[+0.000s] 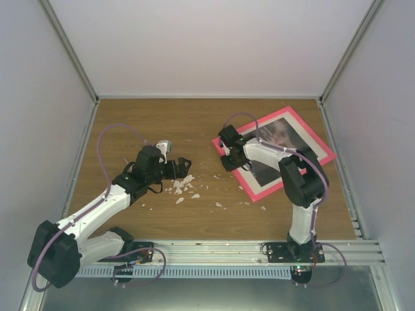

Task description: Take the photo out of the frame

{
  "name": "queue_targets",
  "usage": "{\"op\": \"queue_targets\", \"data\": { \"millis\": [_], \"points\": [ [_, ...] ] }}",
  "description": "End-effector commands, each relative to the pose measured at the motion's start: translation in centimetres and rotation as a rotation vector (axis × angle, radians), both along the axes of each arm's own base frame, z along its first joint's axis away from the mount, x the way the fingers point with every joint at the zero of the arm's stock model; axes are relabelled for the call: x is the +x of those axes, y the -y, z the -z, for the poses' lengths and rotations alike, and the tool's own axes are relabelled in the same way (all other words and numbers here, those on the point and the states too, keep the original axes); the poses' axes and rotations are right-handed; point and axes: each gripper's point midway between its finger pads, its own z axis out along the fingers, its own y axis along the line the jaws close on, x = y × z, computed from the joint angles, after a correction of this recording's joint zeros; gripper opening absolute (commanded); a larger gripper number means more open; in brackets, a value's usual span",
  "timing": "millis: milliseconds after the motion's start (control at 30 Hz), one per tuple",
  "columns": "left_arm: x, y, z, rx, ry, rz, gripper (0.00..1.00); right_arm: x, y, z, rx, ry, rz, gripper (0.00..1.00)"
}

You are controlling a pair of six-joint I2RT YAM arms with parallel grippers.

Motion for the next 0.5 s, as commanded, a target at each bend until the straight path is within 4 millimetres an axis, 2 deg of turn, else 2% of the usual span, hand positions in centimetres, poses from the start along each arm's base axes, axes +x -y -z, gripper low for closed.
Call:
{"op": "queue_targets", "data": {
  "millis": [0, 167, 267, 367, 467],
  "points": [
    [0.1, -0.6, -0.9, -0.004, 0.049, -0.006, 0.99, 2.1, -5.2, -0.1, 0.148, -0.024, 0.056, 0.13],
    [0.1, -0.6, -0.9, -0.001, 0.040, -0.001, 0.99, 4.5, -10.7, -1.3, 0.321, -0.023, 0.065, 0.13],
    [0.1, -0.4, -0.6, -0.008, 0.026, 0.003, 0.99, 6.1, -13.3, -2.2, 0.386, 0.005, 0.064, 0.17],
    [0.0, 0.0, -0.2, -0.015, 0.006, 0.023, 0.99, 6.9, -14.9, -2.7, 0.431, 0.000, 0.038, 0.25],
    [0.1, 0.5, 0.3, -0.008, -0.027, 0.039, 0.99, 7.2, -14.9, -4.0, 0.448, 0.024, 0.014, 0.35]
  ]
}}
